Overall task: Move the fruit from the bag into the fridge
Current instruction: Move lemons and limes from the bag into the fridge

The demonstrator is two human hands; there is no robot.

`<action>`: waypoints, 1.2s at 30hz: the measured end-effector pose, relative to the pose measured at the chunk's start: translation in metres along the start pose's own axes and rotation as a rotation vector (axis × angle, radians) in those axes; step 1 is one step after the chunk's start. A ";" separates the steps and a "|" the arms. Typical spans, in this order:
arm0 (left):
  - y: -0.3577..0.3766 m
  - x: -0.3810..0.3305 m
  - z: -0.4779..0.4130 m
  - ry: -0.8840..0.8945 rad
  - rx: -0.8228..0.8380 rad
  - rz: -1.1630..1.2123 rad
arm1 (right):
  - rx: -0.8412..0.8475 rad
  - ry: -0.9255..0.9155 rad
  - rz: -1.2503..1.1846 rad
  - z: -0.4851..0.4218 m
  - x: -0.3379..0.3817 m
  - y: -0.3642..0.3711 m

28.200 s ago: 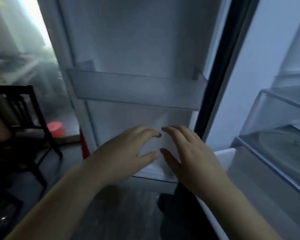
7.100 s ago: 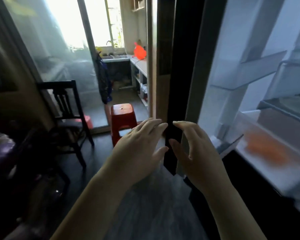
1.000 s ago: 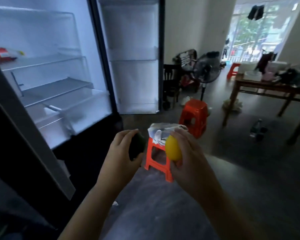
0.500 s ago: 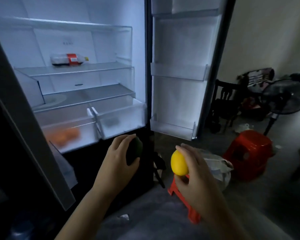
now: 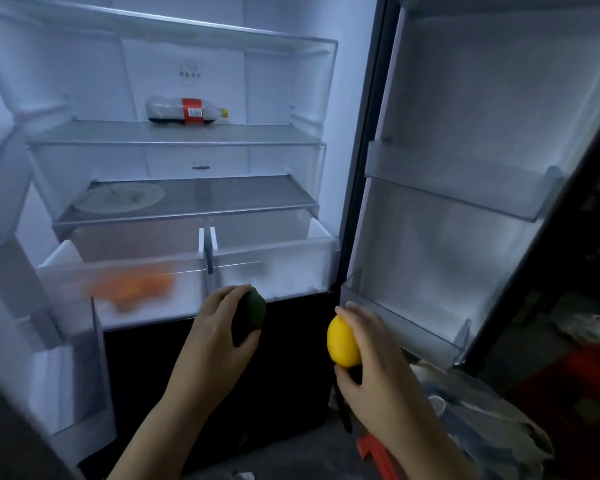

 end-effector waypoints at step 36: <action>0.203 0.130 -0.314 -0.197 0.211 -0.120 | 0.287 -0.056 -0.179 -0.367 -0.219 0.117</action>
Point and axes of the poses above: each hand's wrist, its own z-axis away from the middle knuckle, its own y-axis out of the palm, x = y × z, the point moved 9 cm from there along -z, towards the middle knuckle, and after that the axes turned 11 degrees about -z, right-handed, at the moved point
